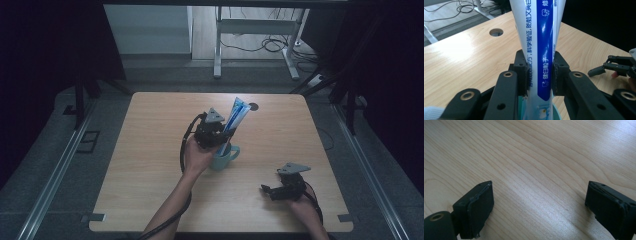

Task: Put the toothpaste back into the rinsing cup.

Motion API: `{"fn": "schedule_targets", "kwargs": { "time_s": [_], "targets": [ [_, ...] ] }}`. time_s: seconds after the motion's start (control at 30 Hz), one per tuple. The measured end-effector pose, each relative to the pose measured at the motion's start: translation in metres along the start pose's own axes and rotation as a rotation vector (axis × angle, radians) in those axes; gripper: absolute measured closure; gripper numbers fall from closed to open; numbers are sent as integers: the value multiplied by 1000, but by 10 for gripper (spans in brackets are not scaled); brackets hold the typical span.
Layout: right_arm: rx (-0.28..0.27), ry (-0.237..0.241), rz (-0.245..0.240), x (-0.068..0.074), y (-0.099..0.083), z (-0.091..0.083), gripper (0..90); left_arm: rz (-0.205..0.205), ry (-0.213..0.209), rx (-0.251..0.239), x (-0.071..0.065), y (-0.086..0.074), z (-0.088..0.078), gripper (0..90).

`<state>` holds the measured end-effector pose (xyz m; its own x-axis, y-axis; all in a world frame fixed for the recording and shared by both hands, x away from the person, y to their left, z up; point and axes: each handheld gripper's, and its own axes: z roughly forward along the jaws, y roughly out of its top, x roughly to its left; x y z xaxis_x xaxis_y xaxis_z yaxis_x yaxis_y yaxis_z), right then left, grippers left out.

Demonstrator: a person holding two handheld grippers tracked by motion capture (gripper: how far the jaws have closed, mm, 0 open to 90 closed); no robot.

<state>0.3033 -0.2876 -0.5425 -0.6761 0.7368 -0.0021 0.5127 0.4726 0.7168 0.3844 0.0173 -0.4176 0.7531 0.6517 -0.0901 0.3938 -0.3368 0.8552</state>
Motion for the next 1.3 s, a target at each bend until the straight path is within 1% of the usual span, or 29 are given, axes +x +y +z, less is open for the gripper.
{"fn": "schedule_targets", "kwargs": {
  "time_s": [0.1, 0.3, 0.4, 0.53, 0.67, 0.77, 0.9, 1.0, 1.17, 1.2, 1.3],
  "targets": [
    [1, 0, -1, 0, 0, 0, 84, -14, -7, 3, 1, -4, 2, 711],
    [0, 0, 0, 0, 0, 0, 84, -15, -4, 16, 1, -13, 7, 707],
    [1, 0, 1, 0, 0, 0, 84, -25, -4, 21, 2, -17, 9, 705],
    [1, 0, 1, 0, 0, 0, 84, -27, 1, 28, 2, -22, 12, 703],
    [1, 0, 1, 0, 0, 0, 84, -27, 7, 33, 2, -26, 12, 702],
    [1, 0, 1, 0, 0, 0, 84, -36, 4, 27, 3, -29, 12, 699],
    [0, 0, 1, 0, 0, 0, 84, -37, 3, 27, 4, -31, 12, 694],
    [0, 0, 1, 0, 0, 0, 84, -42, 5, 32, 4, -34, 11, 687],
    [1, 0, 1, 0, 0, 0, 84, -35, 13, 47, 4, -40, 10, 681],
    [1, 0, 1, 0, 0, 0, 84, -40, 11, 50, 4, -41, 11, 680],
    [1, -1, 2, 0, 0, 0, 84, -33, 10, 66, 4, -44, 11, 676]
  ]
}}
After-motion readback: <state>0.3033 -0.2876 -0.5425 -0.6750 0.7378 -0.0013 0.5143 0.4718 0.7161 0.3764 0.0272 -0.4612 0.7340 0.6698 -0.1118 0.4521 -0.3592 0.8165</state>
